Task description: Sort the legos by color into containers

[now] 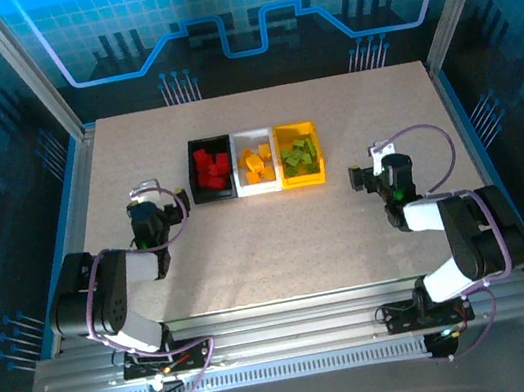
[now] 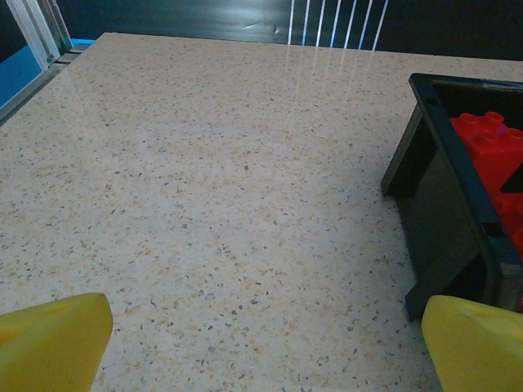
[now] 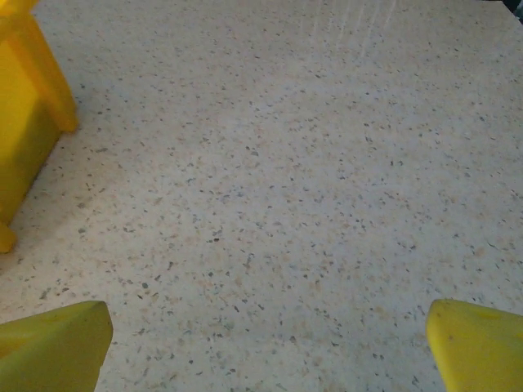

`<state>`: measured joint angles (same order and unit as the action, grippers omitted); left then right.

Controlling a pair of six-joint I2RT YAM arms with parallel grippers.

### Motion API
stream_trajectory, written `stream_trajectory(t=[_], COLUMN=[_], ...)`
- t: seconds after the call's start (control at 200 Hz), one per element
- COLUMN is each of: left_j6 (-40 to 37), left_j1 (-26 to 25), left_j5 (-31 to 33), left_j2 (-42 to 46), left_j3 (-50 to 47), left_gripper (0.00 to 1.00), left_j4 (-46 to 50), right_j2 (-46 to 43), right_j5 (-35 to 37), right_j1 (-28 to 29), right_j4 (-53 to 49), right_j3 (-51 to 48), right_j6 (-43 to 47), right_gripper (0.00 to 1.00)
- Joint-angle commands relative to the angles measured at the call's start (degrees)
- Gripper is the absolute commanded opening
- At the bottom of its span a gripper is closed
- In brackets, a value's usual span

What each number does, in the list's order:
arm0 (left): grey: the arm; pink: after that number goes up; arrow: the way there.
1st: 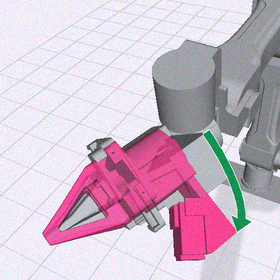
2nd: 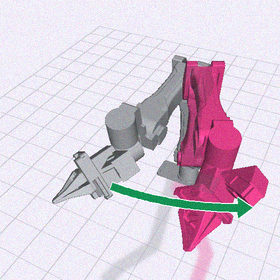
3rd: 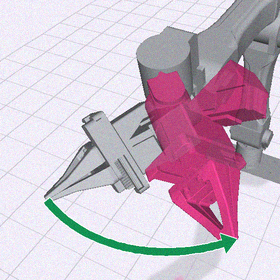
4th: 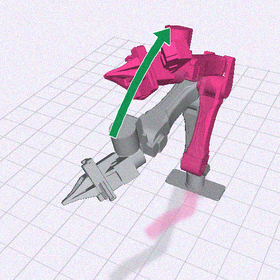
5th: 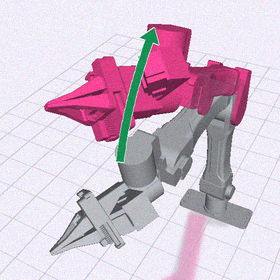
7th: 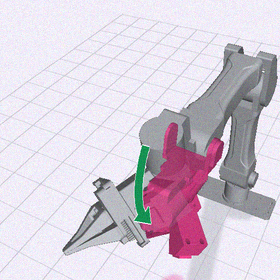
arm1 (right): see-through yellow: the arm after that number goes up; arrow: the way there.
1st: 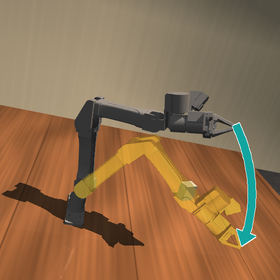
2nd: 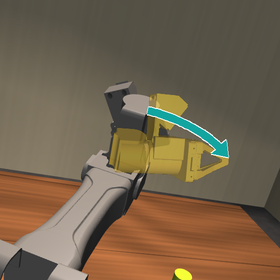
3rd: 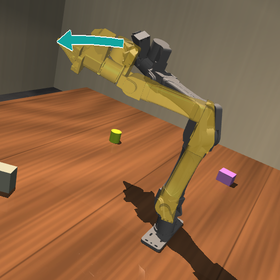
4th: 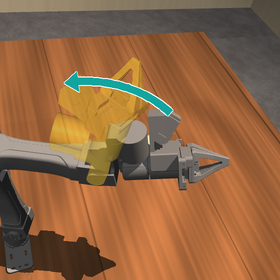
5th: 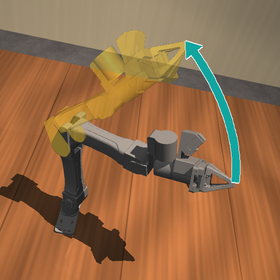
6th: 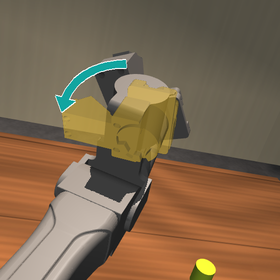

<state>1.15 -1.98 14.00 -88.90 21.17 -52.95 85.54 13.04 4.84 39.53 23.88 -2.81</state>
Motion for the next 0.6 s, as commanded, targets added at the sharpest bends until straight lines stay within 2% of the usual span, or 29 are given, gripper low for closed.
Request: stream_trajectory(t=[0.0, 0.595], left_j6=[0.1, 0.1], left_j1=[0.5, 0.5], left_j5=[-1.0, -1.1], left_j2=[-0.2, -0.2], left_j3=[-0.3, -0.2], left_gripper=[0.99, 0.99], left_j4=[-1.9, -1.9], right_j2=[0.3, 0.4], right_j5=[-2.4, -2.0], right_j1=[-0.7, -0.5], right_j4=[4.8, 5.5], right_j3=[-0.1, -0.2], right_j6=[0.9, 1.1], right_gripper=[1.00, 1.00])
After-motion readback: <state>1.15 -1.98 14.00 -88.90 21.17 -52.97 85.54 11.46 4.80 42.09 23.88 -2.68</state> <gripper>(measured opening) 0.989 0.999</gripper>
